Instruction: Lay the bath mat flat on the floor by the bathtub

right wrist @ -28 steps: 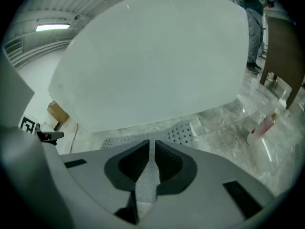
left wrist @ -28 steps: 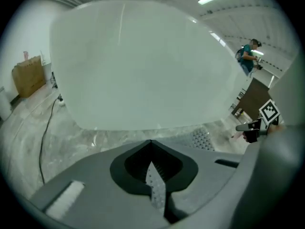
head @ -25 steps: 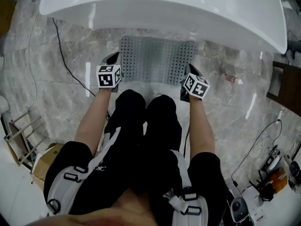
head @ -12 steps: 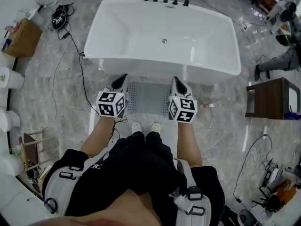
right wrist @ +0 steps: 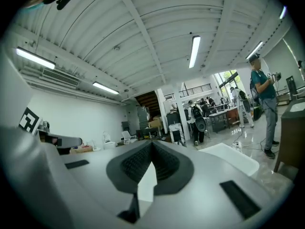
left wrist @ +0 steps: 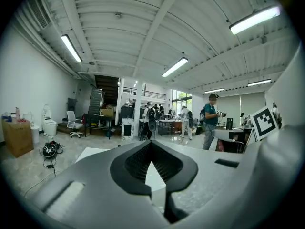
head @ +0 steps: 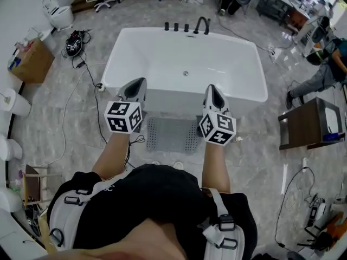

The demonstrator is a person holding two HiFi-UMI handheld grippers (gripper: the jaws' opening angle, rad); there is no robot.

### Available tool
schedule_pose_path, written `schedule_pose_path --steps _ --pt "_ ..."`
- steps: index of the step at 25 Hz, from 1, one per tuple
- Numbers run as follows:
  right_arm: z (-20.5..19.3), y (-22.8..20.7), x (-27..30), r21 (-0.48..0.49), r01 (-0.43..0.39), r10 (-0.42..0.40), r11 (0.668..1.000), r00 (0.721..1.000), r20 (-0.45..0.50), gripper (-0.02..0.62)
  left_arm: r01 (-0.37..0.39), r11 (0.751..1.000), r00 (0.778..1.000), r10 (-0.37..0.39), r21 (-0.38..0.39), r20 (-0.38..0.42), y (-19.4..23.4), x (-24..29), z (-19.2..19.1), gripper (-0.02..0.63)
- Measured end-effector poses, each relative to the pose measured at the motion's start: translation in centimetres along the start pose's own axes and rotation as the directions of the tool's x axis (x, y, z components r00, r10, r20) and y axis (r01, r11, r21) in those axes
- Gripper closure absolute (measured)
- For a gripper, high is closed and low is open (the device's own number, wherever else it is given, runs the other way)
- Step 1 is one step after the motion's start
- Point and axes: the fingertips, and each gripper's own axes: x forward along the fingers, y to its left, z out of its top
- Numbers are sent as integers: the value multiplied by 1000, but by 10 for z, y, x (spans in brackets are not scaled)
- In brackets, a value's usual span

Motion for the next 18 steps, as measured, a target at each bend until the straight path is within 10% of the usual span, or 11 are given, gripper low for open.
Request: schedule_pose_path --steps 18 --pt "2 -16 -5 41 -14 13 999 1000 14 591 15 1000 1000 -15 5 -1 -13 3 4 601"
